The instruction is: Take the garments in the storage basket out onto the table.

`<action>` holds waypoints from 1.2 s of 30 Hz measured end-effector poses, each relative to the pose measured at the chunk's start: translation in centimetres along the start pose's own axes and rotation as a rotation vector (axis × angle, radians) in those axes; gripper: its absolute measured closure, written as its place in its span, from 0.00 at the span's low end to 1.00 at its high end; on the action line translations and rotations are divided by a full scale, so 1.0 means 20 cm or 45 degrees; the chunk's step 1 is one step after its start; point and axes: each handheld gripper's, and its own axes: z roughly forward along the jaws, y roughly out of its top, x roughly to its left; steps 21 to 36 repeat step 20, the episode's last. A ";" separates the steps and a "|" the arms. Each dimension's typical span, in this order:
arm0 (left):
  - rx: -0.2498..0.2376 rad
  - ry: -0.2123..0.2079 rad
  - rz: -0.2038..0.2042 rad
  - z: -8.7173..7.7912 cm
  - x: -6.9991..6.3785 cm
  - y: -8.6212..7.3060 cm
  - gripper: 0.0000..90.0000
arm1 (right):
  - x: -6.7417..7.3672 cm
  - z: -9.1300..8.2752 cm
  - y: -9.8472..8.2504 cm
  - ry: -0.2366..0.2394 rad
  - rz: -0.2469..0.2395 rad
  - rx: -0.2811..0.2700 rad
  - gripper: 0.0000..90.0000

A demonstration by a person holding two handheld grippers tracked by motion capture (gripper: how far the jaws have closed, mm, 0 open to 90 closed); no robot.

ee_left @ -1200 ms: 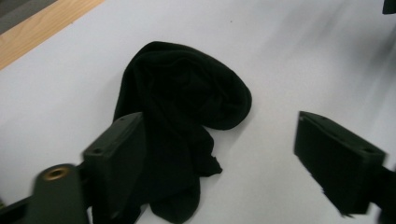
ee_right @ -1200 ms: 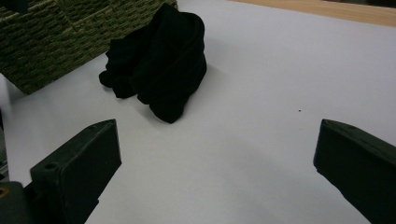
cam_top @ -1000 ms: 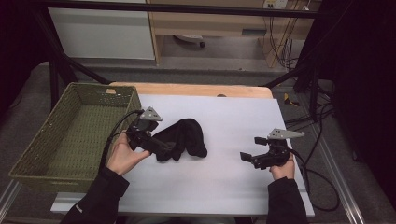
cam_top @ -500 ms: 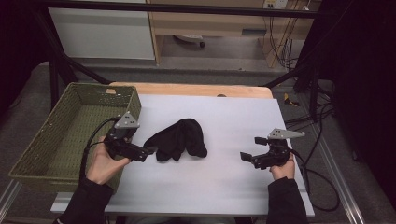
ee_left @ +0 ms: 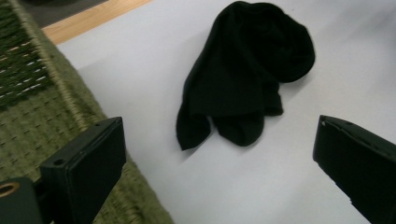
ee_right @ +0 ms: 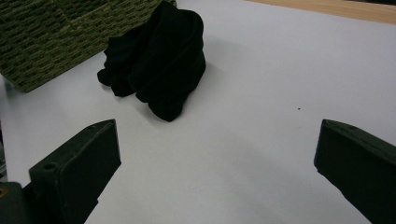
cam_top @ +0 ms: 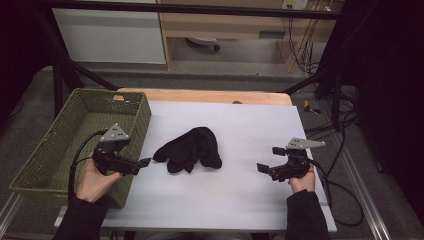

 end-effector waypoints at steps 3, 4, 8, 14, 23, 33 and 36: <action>-0.009 0.009 -0.007 -0.02 0.03 -0.02 0.03 | 0.00 0.00 0.00 0.001 0.001 -0.003 0.01; -0.014 0.010 -0.012 -0.02 0.04 -0.02 0.03 | 0.00 0.00 0.00 0.000 0.001 -0.004 0.01; -0.024 0.013 -0.021 -0.03 0.06 -0.05 0.03 | 0.00 0.00 0.00 0.000 -0.001 -0.006 0.01; -0.013 0.014 -0.035 -0.02 0.09 -0.08 0.03 | 0.00 0.00 0.00 -0.001 0.002 0.004 0.01; -0.024 0.012 -0.043 -0.03 0.11 -0.10 0.03 | 0.00 0.00 0.00 -0.005 -0.001 0.002 0.01; -0.024 0.012 -0.043 -0.03 0.11 -0.10 0.03 | 0.00 0.00 0.00 -0.005 -0.001 0.002 0.01; -0.024 0.012 -0.043 -0.03 0.11 -0.10 0.03 | 0.00 0.00 0.00 -0.005 -0.001 0.002 0.01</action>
